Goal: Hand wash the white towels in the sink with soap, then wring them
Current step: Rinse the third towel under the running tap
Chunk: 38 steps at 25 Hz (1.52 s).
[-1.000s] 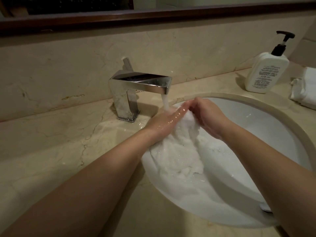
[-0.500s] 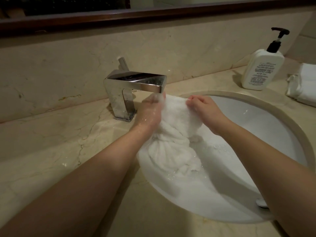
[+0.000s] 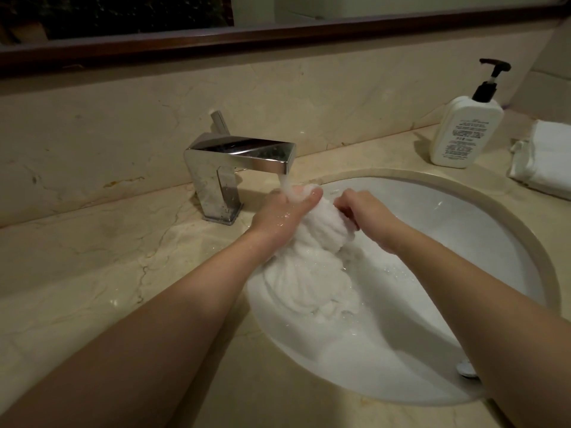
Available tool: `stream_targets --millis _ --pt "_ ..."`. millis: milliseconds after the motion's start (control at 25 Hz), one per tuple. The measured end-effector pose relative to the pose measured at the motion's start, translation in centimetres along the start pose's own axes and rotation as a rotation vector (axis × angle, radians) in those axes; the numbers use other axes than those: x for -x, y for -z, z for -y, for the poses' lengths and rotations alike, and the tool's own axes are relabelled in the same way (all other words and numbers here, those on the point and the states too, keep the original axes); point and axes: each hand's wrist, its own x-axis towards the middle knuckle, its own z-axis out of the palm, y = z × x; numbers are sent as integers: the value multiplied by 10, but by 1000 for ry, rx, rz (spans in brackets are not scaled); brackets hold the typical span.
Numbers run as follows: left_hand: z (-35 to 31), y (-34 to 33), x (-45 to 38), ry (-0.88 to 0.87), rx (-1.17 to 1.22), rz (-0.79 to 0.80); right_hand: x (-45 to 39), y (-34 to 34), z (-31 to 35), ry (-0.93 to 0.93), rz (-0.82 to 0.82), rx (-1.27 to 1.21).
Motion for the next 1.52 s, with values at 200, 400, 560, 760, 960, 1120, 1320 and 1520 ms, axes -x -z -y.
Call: stream_targets --millis 200,400,560,760,960,1120,1320,1520 --pt "-3 7 3 1 186 -186 4 -12 7 61 1 -36" --pt "-2 1 5 146 195 43 6 -11 19 221 58 -303" --pt "-3 5 5 36 134 28 3 1 8 166 -38 -74" --pt "-3 8 3 210 85 -85 -3 1 -11 51 50 -208" --pt "11 -3 -8 226 -66 7 -6 -10 -21 -2 -189 -122" --pt "24 -6 -9 188 -328 169 -1 3 -25 -71 -62 396" --pt "19 -6 -3 16 -601 146 16 1 -29 -88 43 667" --pt "24 -1 6 25 -779 351 21 5 -44 -111 210 563"
